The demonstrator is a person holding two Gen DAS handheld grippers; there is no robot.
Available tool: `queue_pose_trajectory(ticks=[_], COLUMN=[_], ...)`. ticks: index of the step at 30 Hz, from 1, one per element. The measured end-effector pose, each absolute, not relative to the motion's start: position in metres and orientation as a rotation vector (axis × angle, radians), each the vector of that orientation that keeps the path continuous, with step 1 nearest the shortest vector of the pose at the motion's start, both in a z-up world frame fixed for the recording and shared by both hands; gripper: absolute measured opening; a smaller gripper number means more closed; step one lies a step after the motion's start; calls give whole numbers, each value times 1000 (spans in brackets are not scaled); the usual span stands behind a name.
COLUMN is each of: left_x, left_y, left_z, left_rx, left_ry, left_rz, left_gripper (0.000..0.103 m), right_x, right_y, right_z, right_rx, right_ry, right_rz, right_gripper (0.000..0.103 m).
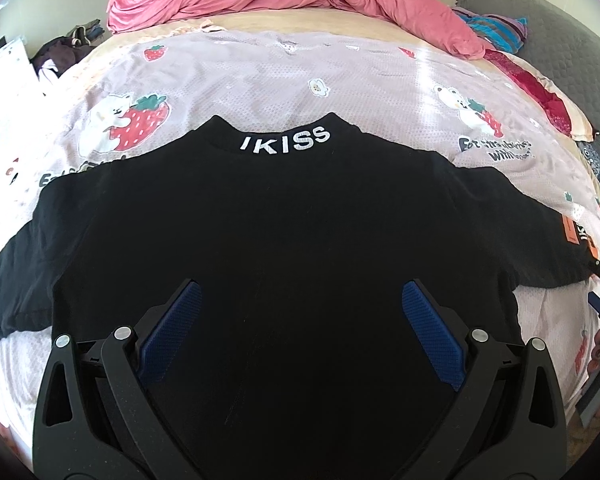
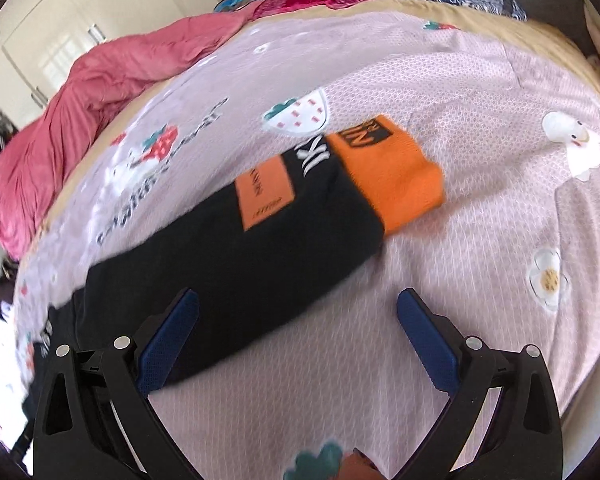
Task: Fold small clothes
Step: 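Move the right tool to the orange-cuffed sleeve and grasp the cuff, then lift the sleeve with the right tool and fold it across the shirt body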
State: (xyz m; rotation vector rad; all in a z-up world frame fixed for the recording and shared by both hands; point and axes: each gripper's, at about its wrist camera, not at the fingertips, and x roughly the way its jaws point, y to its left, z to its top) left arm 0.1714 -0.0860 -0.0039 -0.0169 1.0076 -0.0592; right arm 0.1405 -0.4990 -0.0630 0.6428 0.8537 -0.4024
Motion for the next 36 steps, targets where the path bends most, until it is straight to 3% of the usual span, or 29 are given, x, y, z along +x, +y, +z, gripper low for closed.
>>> queue_pose_trajectory(ticks=[5,7,9,10,12,14,24,36], left_x=[185,192,198,201,205,207,205,188], left_y=[-86,-83,-80,-77,-72,-66,-32,28], left_z=[-2,0,1,1,2,3,14,25], left_rx=[-12,-20,-32,-37,-42,-62,-231,-341], left_ry=[998,994,992,991,990,989,990,961], left_rz=[-34,-27,-18,-13,-3,-4,-52,-12], left_gripper=[95,95,95,95,95,95,95,95], right_x=[155,161,168,168,168,167,159,180], right_y=[-522,-529,-534,-535,-537,-535,-479,-360], right_z=[-68,-68,-68,-68,-66,-60,-4,38], right_rx=[718,719,703,704,712,700,657,495], right_ry=[810,792,766,758,720,674,502,520], right_rz=[-404,-424,-449,-452,-454,-431,-186,57], right_gripper=[97,86,66,61,34,15,13,13])
